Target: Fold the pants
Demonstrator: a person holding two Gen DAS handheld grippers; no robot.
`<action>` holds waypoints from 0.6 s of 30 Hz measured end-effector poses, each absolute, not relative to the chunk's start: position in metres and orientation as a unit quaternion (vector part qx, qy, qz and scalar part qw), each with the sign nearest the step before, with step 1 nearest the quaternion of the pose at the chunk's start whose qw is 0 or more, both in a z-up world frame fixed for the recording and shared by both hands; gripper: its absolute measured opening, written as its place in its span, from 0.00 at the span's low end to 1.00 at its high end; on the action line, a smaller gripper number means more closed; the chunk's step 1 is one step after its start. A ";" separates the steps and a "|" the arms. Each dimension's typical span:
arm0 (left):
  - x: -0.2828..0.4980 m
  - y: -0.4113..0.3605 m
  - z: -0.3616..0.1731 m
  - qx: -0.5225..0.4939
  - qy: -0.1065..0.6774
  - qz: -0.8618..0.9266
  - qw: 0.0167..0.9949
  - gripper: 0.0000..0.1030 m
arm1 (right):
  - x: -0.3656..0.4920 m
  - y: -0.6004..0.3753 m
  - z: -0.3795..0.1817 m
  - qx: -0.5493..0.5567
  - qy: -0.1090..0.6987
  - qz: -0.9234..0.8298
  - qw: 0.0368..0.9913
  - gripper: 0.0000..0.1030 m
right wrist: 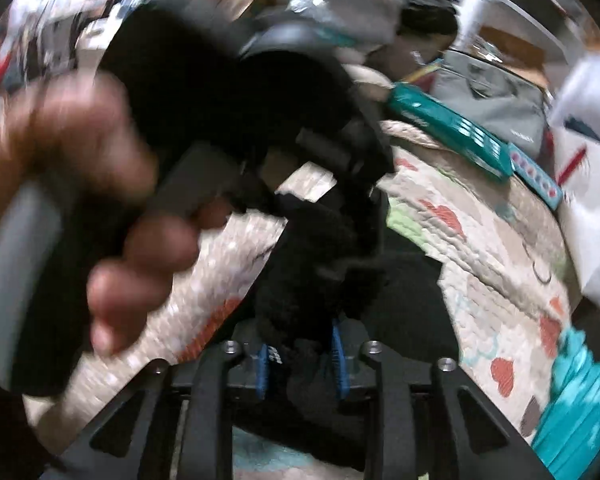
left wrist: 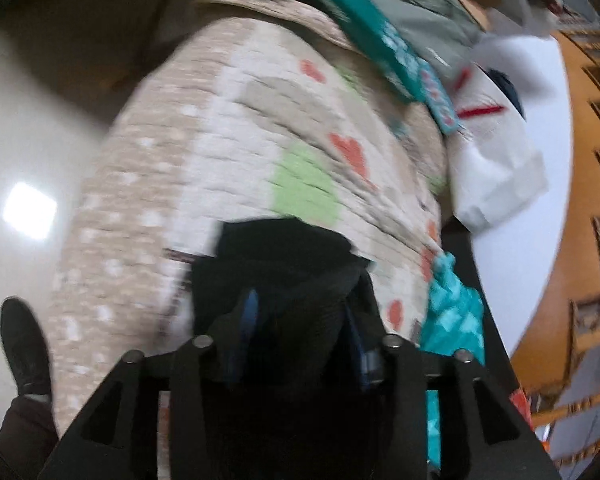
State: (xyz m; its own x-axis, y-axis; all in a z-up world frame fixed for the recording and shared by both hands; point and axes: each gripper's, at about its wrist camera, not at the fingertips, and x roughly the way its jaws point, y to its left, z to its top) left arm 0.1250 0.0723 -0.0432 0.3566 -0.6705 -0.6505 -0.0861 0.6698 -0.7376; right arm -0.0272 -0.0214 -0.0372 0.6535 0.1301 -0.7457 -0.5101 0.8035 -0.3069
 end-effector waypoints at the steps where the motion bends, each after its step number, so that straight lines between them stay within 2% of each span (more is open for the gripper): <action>1: 0.126 0.078 -0.045 -0.360 0.535 -0.195 0.739 0.44 | -0.030 -0.020 -0.043 -0.258 0.376 0.188 0.870 0.37; 3: 0.128 0.087 -0.050 -0.375 0.545 -0.194 0.725 0.44 | -0.037 -0.016 -0.048 -0.259 0.374 0.198 0.868 0.59; 8: 0.125 0.104 -0.058 -0.397 0.557 -0.155 0.713 0.47 | -0.051 -0.010 -0.049 -0.272 0.364 0.222 0.863 0.79; 14: 0.116 0.111 -0.053 -0.385 0.559 -0.143 0.720 0.51 | -0.067 -0.024 -0.043 -0.272 0.363 0.228 0.861 0.82; 18: 0.103 0.121 -0.059 -0.368 0.590 -0.131 0.707 0.55 | -0.074 -0.053 -0.028 -0.239 0.377 0.228 0.865 0.82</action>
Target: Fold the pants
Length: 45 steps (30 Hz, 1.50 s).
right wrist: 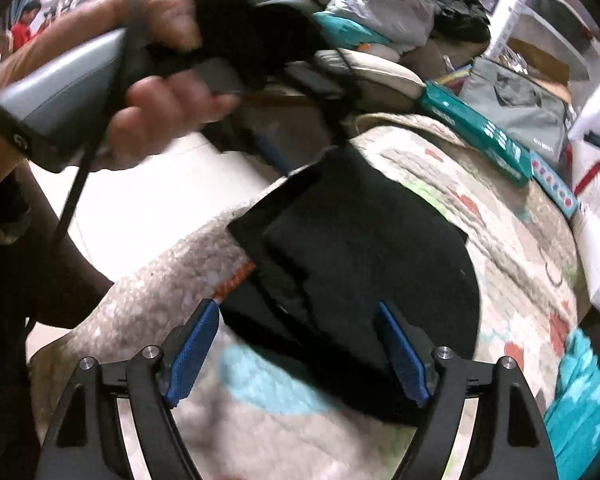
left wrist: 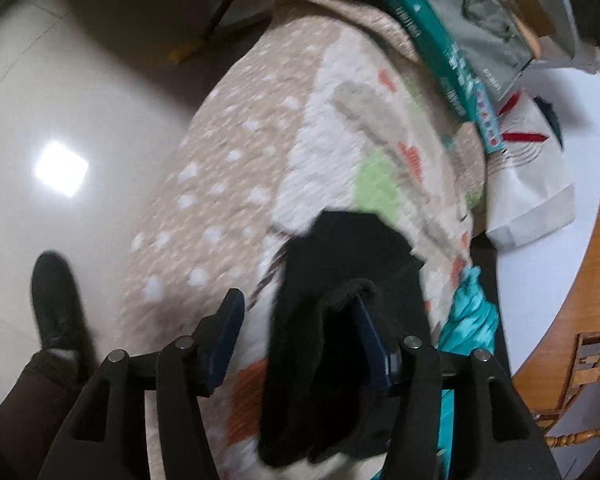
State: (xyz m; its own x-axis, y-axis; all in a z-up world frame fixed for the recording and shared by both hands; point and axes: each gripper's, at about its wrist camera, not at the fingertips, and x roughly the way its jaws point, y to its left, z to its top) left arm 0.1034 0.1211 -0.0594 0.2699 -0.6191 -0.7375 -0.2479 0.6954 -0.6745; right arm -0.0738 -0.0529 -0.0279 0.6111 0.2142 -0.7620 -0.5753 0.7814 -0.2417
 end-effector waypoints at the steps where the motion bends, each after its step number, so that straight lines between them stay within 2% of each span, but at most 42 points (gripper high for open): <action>1: 0.099 0.125 -0.062 -0.363 0.597 -0.125 0.705 0.55 | -0.075 -0.060 -0.022 -0.229 0.379 0.229 0.867 0.82; 4: 0.085 0.137 -0.075 -0.350 0.616 -0.089 0.700 0.55 | -0.075 -0.087 -0.003 -0.190 0.381 0.224 0.877 0.82; 6: 0.077 0.147 -0.084 -0.381 0.616 -0.083 0.685 0.55 | -0.063 -0.106 0.009 -0.156 0.383 0.211 0.886 0.82; 9: 0.069 0.154 -0.082 -0.421 0.589 -0.077 0.686 0.55 | -0.037 -0.131 0.023 -0.106 0.381 0.176 0.901 0.82; 13: 0.058 0.148 -0.058 -0.422 0.539 -0.078 0.725 0.55 | 0.004 -0.144 0.035 -0.068 0.387 0.153 0.907 0.82; 23: 0.053 0.095 -0.057 -0.388 0.548 -0.138 0.728 0.55 | 0.119 -0.115 0.002 -0.064 0.449 0.150 0.879 0.81; 26: 0.053 0.092 -0.057 -0.370 0.555 -0.135 0.732 0.55 | 0.134 -0.096 -0.019 -0.111 0.495 0.157 0.847 0.80; 27: 0.053 0.089 -0.060 -0.361 0.567 -0.129 0.730 0.55 | 0.135 -0.091 -0.025 -0.135 0.504 0.151 0.839 0.56; 28: 0.054 0.087 -0.064 -0.357 0.574 -0.125 0.726 0.55 | 0.135 -0.086 -0.033 -0.164 0.513 0.144 0.830 0.27; 29: 0.054 0.085 -0.067 -0.359 0.581 -0.122 0.720 0.55 | 0.135 -0.084 -0.037 -0.181 0.518 0.140 0.824 0.10; 34: 0.053 0.089 -0.070 -0.362 0.584 -0.114 0.718 0.55 | 0.144 -0.094 -0.023 -0.173 0.501 0.113 0.840 0.08; 37: 0.054 0.082 -0.069 -0.335 0.592 -0.109 0.725 0.55 | 0.158 -0.105 -0.017 -0.161 0.496 0.086 0.849 0.06; 38: 0.056 0.078 -0.070 -0.324 0.598 -0.107 0.725 0.55 | 0.161 -0.109 -0.015 -0.165 0.489 0.067 0.854 0.02; 41: 0.057 0.076 -0.076 -0.311 0.615 -0.109 0.716 0.55 | 0.171 -0.118 -0.015 -0.154 0.495 0.059 0.853 0.02; 43: 0.058 0.082 -0.073 -0.329 0.612 -0.114 0.710 0.55 | 0.168 -0.126 -0.006 -0.128 0.491 0.067 0.859 0.04; 44: 0.058 0.088 -0.069 -0.340 0.602 -0.112 0.714 0.55 | 0.163 -0.130 -0.001 -0.122 0.483 0.067 0.864 0.08; 45: 0.058 0.093 -0.065 -0.351 0.588 -0.109 0.721 0.55 | 0.155 -0.133 0.006 -0.116 0.475 0.072 0.869 0.21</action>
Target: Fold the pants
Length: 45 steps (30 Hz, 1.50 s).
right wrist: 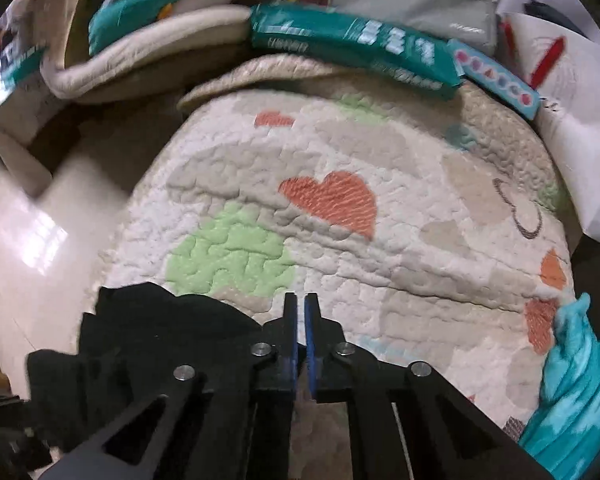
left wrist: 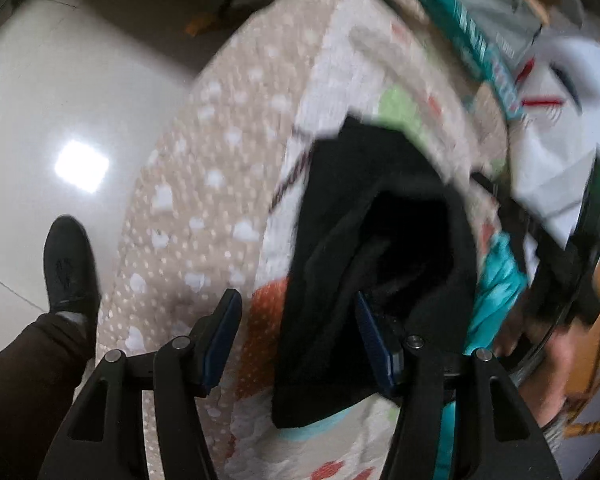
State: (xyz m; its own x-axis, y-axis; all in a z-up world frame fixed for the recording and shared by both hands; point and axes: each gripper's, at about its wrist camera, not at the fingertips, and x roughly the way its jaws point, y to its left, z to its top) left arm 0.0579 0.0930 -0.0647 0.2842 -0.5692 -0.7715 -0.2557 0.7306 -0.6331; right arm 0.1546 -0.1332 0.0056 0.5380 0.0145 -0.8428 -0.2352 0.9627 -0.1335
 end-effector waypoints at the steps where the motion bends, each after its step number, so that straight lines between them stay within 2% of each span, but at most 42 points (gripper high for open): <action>1: 0.058 0.099 -0.057 -0.362 0.568 -0.104 0.732 0.55 | 0.145 -0.136 0.011 -0.110 0.467 0.078 0.874 0.30; 2: 0.059 0.103 -0.049 -0.370 0.551 -0.104 0.741 0.55 | 0.137 -0.138 0.015 -0.108 0.460 0.082 0.877 0.49; 3: 0.060 0.105 -0.043 -0.375 0.538 -0.106 0.747 0.55 | 0.126 -0.139 0.018 -0.108 0.450 0.086 0.882 0.58; 7: 0.079 0.089 -0.021 -0.367 0.506 -0.126 0.771 0.57 | 0.095 -0.139 0.018 -0.103 0.443 0.103 0.884 0.58; 11: 0.105 0.057 -0.026 -0.226 0.537 -0.043 0.811 0.57 | 0.081 -0.138 -0.008 -0.108 0.470 0.093 0.871 0.58; 13: 0.116 0.052 -0.038 -0.179 0.542 -0.006 0.821 0.62 | 0.082 -0.141 -0.019 -0.111 0.475 0.086 0.869 0.60; 17: 0.129 0.061 -0.062 -0.096 0.551 0.084 0.825 0.62 | 0.087 -0.154 -0.025 -0.092 0.475 0.066 0.873 0.78; 21: 0.126 0.089 -0.079 -0.176 0.580 0.073 0.792 0.62 | 0.081 -0.172 -0.023 -0.024 0.480 0.074 0.874 0.80; 27: 0.103 0.114 -0.055 -0.239 0.535 0.053 0.808 0.62 | 0.044 -0.204 -0.011 0.033 0.459 0.062 0.886 0.80; 38: 0.025 0.102 -0.037 -0.221 0.459 0.063 0.858 0.62 | -0.039 -0.253 -0.040 0.140 0.463 0.038 0.874 0.81; 45: -0.032 0.102 -0.039 -0.234 0.445 0.077 0.861 0.63 | -0.062 -0.233 -0.037 0.111 0.448 0.067 0.885 0.81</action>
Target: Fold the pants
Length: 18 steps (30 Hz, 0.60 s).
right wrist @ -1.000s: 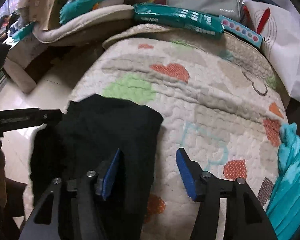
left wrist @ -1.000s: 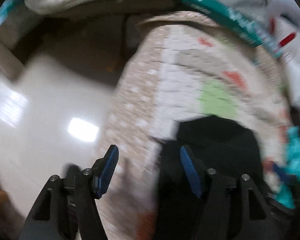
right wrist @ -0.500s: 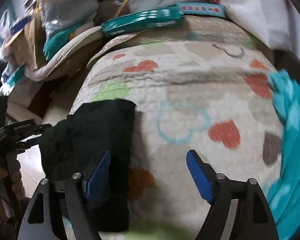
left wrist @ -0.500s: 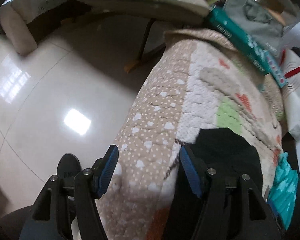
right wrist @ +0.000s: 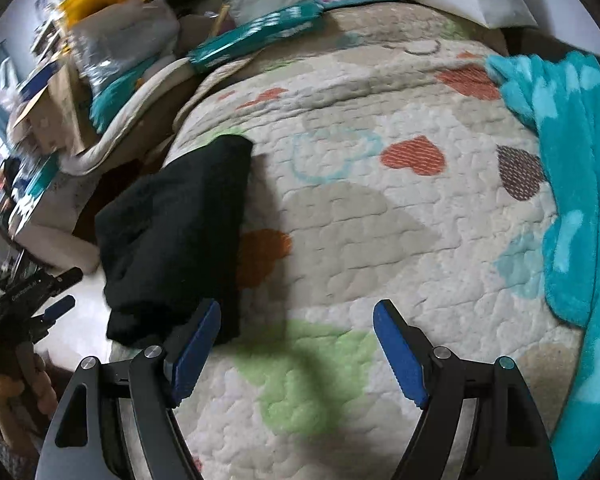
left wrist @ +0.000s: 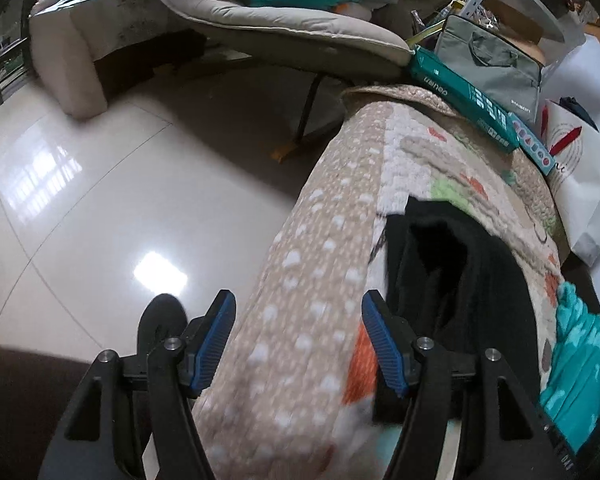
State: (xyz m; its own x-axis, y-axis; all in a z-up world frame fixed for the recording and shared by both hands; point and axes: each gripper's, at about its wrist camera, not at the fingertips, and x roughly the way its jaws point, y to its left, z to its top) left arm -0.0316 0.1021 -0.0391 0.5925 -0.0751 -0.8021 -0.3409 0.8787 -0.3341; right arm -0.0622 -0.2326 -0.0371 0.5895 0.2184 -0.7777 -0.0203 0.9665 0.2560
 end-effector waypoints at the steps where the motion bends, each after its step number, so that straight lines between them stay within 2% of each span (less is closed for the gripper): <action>1: -0.038 0.101 -0.039 -0.229 0.445 0.080 0.862 0.63 | -0.066 -0.228 -0.035 0.102 0.444 0.075 0.887 0.81; 6: -0.062 0.093 -0.031 -0.207 0.428 0.084 0.876 0.64 | -0.083 -0.209 -0.027 0.051 0.426 0.094 0.899 0.82; 10: -0.074 0.082 -0.026 -0.178 0.419 0.084 0.886 0.68 | -0.092 -0.204 -0.025 0.036 0.420 0.098 0.902 0.84; 18: -0.094 0.043 -0.012 -0.080 0.387 0.081 0.915 0.72 | -0.101 -0.200 -0.030 0.030 0.418 0.087 0.904 0.84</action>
